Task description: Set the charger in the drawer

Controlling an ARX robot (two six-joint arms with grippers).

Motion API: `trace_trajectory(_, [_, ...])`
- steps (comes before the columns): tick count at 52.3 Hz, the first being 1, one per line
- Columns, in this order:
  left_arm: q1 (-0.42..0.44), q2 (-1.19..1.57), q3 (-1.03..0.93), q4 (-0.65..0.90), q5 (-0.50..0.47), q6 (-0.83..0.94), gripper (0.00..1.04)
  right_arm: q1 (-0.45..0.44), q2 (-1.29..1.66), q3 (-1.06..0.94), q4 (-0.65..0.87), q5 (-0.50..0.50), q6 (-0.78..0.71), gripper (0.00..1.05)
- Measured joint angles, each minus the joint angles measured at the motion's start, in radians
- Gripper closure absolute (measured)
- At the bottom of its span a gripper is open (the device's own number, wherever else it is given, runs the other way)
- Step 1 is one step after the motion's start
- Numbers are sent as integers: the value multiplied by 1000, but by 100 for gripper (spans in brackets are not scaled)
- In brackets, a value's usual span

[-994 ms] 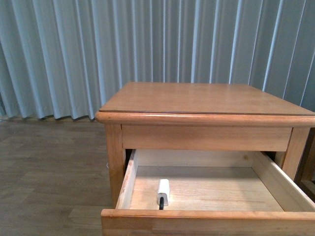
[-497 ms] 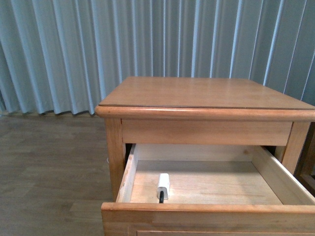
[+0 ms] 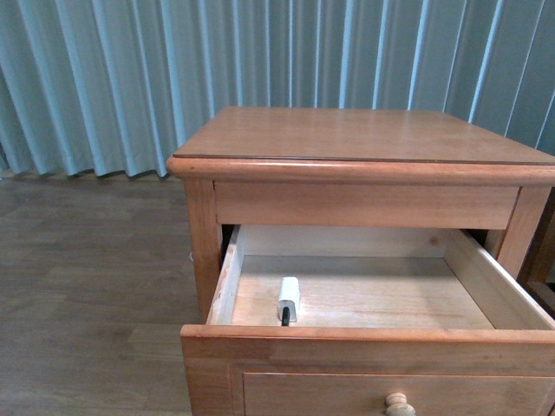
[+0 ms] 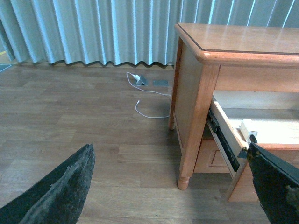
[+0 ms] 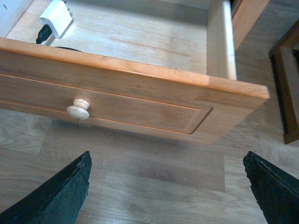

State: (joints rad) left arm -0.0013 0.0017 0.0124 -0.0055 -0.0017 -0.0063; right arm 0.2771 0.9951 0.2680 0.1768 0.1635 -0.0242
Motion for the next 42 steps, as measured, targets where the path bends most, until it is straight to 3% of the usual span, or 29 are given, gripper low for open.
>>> trace_trajectory(16, [0,0,0,0,0,0,6,33,434,156,158,2,105,8])
trace_trajectory(42, [0,0,0,0,0,0,6,57,730,335,243,104,199,8])
